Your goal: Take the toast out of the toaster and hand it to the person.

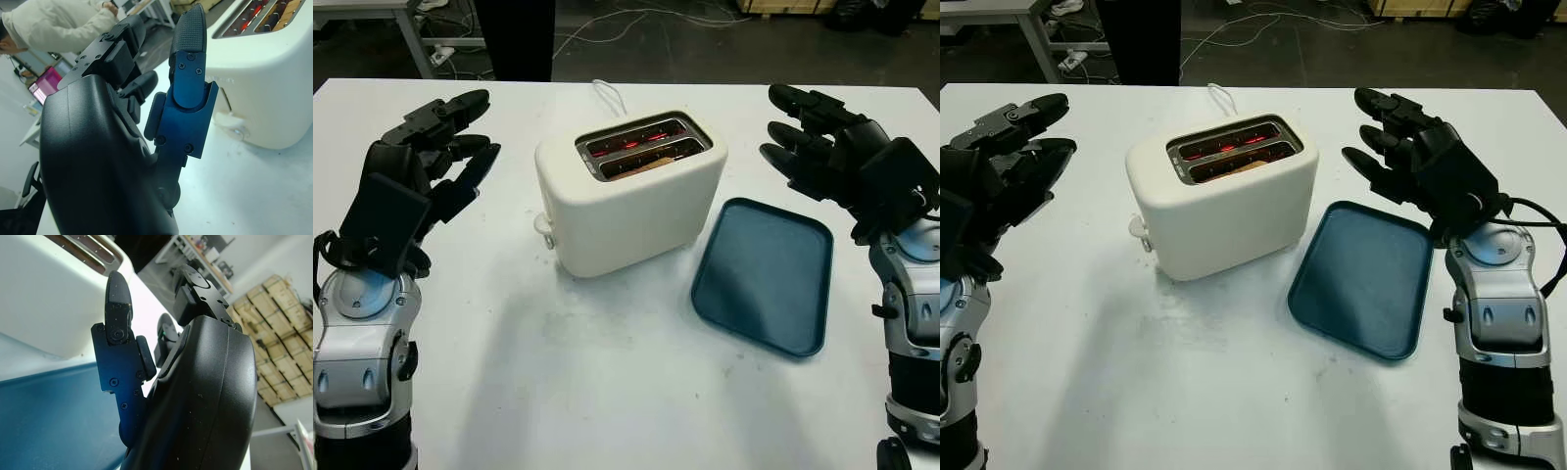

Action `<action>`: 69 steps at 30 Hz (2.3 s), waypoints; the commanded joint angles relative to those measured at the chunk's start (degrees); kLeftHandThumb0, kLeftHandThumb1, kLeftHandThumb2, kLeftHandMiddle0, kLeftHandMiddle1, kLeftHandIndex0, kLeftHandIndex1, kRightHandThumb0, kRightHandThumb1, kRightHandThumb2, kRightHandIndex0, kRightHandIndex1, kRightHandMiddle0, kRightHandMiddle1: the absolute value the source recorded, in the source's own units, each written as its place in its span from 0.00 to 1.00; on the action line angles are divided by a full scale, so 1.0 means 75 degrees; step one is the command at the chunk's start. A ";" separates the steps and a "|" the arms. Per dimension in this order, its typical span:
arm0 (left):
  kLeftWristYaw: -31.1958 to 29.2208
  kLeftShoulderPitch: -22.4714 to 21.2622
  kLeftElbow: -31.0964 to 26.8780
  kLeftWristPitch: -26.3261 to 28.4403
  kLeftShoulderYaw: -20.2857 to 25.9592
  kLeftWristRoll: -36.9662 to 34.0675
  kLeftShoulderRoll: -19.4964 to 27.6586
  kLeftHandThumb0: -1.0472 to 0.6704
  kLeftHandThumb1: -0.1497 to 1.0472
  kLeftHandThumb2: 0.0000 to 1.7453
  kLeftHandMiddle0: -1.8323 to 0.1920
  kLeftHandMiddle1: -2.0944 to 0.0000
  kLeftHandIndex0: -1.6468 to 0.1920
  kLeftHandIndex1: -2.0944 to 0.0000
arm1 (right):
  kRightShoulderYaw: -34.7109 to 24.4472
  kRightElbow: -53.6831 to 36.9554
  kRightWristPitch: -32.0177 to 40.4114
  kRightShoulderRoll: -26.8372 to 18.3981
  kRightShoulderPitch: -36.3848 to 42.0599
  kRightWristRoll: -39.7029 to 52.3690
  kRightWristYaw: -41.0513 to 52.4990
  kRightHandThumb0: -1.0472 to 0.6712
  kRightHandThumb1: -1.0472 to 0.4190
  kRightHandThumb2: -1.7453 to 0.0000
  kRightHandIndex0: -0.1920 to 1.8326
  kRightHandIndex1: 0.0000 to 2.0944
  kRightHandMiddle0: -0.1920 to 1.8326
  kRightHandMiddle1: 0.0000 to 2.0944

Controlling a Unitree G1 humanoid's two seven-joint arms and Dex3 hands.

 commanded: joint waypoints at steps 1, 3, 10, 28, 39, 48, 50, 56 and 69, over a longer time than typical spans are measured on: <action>-0.0026 0.0098 -0.0146 -0.0054 0.0048 0.0027 0.0030 0.20 0.89 0.11 0.79 0.55 0.57 0.95 | -0.0013 -0.0096 0.0033 0.0032 0.0072 0.0051 -0.0031 0.39 0.09 0.82 0.26 0.00 0.26 0.00; -0.0045 0.0101 -0.0134 -0.0079 0.0066 -0.0010 0.0017 0.20 0.89 0.11 0.79 0.56 0.57 0.95 | -0.0018 -0.0141 0.0130 0.0032 0.0061 0.0072 -0.0030 0.38 0.09 0.82 0.26 0.00 0.26 0.00; -0.0073 0.0081 -0.0156 -0.0016 0.0051 0.0019 0.0022 0.20 0.89 0.12 0.79 0.56 0.58 0.95 | 0.0039 -0.0166 0.0151 -0.0030 0.0026 0.0012 0.0008 0.37 0.09 0.82 0.27 0.00 0.26 0.00; -0.0030 -0.0062 -0.0160 0.0176 0.0033 0.0078 0.0078 0.20 0.89 0.12 0.80 0.55 0.59 0.93 | 0.0185 -0.0052 0.0095 -0.0174 -0.0139 -0.0125 0.0113 0.32 0.09 0.83 0.28 0.01 0.27 0.00; -0.0035 -0.0105 -0.0125 0.0159 0.0000 0.0096 0.0068 0.20 0.89 0.12 0.80 0.55 0.60 0.92 | 0.0164 0.0095 -0.0019 -0.0190 -0.0187 -0.0090 0.0154 0.31 0.09 0.84 0.29 0.01 0.28 0.00; -0.0037 -0.0049 -0.0205 0.0182 0.0039 0.0087 0.0081 0.20 0.89 0.12 0.81 0.55 0.61 0.91 | 0.0184 -0.0067 0.0202 -0.0160 -0.0178 -0.0058 0.0154 0.34 0.09 0.84 0.28 0.00 0.27 0.00; -0.0041 -0.0032 -0.0228 0.0187 0.0065 0.0062 0.0072 0.20 0.89 0.12 0.80 0.55 0.61 0.90 | 0.0204 -0.0121 0.0238 -0.0171 -0.0167 -0.0080 0.0146 0.34 0.09 0.83 0.27 0.00 0.27 0.00; -0.0060 0.0013 -0.0314 0.0269 0.0129 -0.0003 0.0056 0.20 0.89 0.11 0.81 0.55 0.62 0.89 | 0.0191 -0.0152 0.0190 -0.0158 -0.0104 -0.0101 0.0117 0.34 0.09 0.83 0.27 0.00 0.27 0.00; -0.0071 0.0093 -0.0311 0.0142 0.0152 -0.0019 -0.0010 0.20 0.89 0.10 0.80 0.55 0.62 0.87 | 0.0138 -0.0248 0.0337 -0.0032 -0.0046 0.0081 0.0091 0.35 0.09 0.84 0.27 0.01 0.26 0.00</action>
